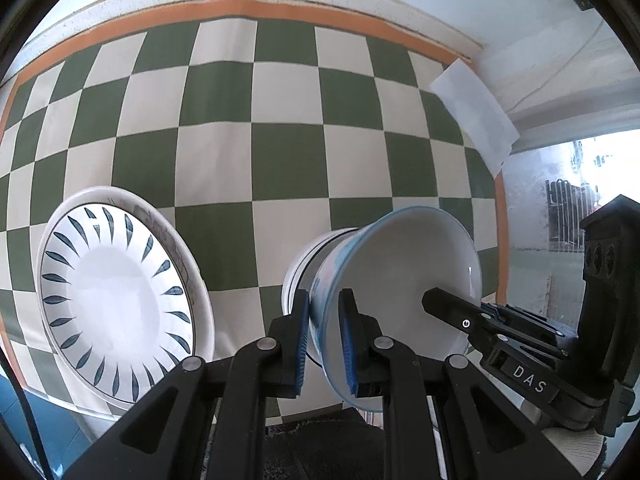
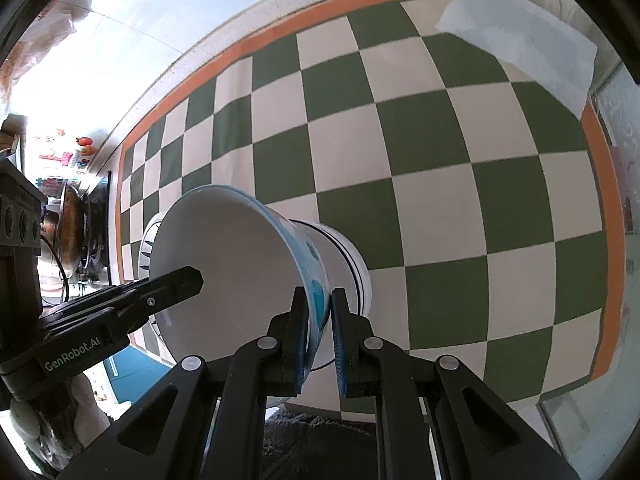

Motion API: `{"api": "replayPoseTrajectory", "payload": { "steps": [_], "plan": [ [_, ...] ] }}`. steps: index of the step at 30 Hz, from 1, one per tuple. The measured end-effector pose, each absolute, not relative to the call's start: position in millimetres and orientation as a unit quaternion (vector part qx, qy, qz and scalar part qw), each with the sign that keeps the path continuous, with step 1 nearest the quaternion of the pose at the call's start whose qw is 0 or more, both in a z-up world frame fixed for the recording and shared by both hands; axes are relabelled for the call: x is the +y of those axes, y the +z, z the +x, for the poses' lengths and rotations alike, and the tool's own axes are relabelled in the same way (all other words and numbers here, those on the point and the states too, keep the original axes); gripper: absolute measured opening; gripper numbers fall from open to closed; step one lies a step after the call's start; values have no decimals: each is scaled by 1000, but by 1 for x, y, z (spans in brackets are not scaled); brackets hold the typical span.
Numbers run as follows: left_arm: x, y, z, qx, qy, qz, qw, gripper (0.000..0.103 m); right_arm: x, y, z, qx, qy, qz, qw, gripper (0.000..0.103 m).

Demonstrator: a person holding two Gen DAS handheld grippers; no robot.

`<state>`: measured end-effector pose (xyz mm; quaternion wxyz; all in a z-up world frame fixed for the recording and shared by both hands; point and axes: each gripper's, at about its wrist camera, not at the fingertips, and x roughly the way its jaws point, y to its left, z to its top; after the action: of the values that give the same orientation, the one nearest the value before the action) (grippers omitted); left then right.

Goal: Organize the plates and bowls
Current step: 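Lift the dotted bowl with both tools and lower it onto the bowl stack, then open both tools and raise them off the bowl stack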

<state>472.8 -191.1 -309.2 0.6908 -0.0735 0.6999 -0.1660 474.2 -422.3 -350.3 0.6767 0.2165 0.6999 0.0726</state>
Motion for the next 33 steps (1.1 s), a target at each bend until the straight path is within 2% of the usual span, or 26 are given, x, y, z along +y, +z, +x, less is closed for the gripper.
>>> {"api": "replayPoseTrajectory", "payload": {
  "steps": [13, 33],
  "plan": [
    [-196, -329, 466, 713, -158, -68, 680, 13, -422, -370, 476, 718, 70, 208, 661, 13],
    [-198, -336, 460, 717, -141, -52, 681, 13, -421, -368, 478, 721, 70, 196, 661, 15]
  ]
}}
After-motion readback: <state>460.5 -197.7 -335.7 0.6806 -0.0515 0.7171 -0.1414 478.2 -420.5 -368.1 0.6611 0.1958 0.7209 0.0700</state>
